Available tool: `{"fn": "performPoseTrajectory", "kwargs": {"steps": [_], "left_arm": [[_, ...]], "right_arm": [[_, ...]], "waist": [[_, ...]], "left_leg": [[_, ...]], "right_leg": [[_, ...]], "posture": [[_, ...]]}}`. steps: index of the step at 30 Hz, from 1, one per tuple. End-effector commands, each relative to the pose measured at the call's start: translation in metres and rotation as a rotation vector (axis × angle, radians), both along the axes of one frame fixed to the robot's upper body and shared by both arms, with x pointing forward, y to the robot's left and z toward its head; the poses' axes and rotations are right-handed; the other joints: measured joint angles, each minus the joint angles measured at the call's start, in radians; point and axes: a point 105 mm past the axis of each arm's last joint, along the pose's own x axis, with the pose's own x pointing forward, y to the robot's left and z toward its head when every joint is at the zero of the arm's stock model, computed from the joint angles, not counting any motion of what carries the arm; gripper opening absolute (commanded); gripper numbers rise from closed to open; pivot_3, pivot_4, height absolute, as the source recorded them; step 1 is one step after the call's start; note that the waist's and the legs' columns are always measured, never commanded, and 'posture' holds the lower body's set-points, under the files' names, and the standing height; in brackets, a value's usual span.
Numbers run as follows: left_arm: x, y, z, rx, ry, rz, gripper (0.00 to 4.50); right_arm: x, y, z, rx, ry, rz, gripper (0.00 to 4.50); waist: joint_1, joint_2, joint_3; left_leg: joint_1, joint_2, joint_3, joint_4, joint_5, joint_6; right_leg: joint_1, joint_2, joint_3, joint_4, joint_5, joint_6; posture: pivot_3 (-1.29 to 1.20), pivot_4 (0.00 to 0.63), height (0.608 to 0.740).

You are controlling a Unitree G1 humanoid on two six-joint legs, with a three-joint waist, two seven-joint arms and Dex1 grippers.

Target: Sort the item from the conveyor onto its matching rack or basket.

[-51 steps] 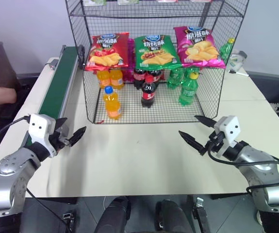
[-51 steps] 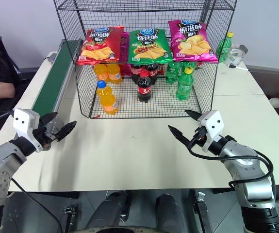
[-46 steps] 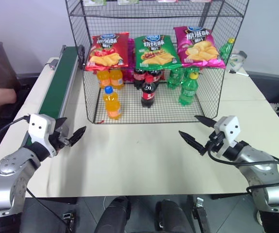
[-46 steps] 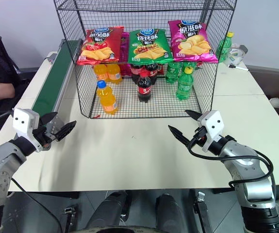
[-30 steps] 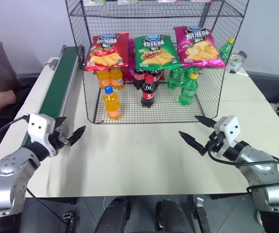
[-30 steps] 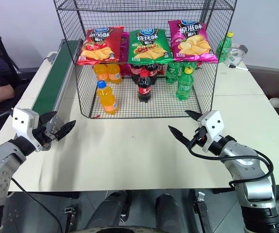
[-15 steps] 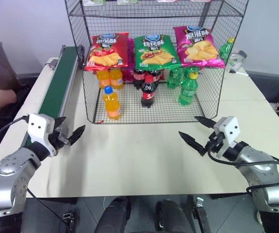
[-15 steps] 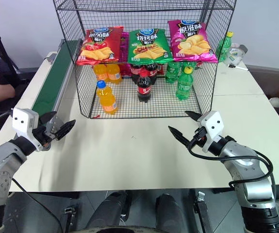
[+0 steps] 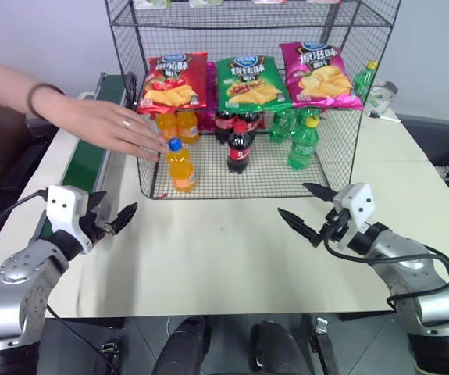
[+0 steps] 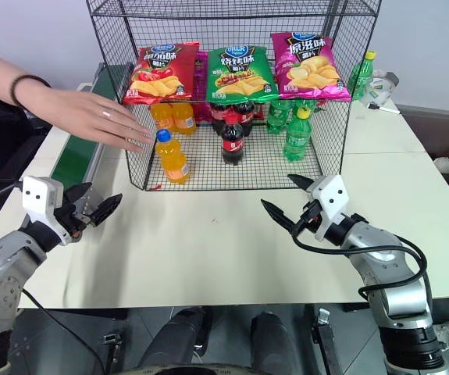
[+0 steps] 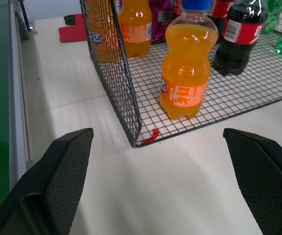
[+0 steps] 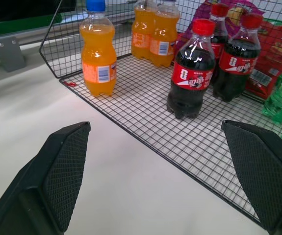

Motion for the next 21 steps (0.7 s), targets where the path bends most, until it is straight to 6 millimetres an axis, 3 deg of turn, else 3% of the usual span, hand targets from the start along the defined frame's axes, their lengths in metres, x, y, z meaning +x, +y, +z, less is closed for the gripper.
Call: {"fn": "performPoseTrajectory", "kwargs": {"steps": [1, 12, 21], "left_arm": [[0.002, 0.001, 0.010, -0.004, -0.049, 0.008, 4.43], [0.010, 0.006, 0.018, -0.028, -0.122, 0.041, 4.43], [0.009, 0.016, 0.015, -0.025, -0.138, 0.092, 4.43]], "right_arm": [[-0.003, 0.008, 0.014, 0.010, -0.061, 0.021, 4.50], [-0.010, 0.018, 0.014, 0.035, -0.053, 0.046, 4.50], [-0.020, 0.046, 0.023, 0.098, -0.059, 0.110, 4.50]], "waist": [[0.000, 0.000, 0.000], [0.000, 0.000, 0.000], [0.000, 0.000, 0.000]], "left_leg": [[0.000, 0.000, 0.000, 0.000, 0.000, 0.000], [0.000, 0.000, 0.000, 0.000, 0.000, 0.000], [0.000, 0.000, 0.000, 0.000, 0.000, 0.000]], "right_leg": [[0.000, 0.000, 0.000, 0.000, 0.000, 0.000], [0.000, 0.000, 0.000, 0.000, 0.000, 0.000], [-0.002, 0.000, 0.000, 0.000, 0.000, 0.000]], "posture": [[0.00, 0.150, 0.740], [0.00, 0.150, 0.740], [0.00, 0.150, 0.740]]}}
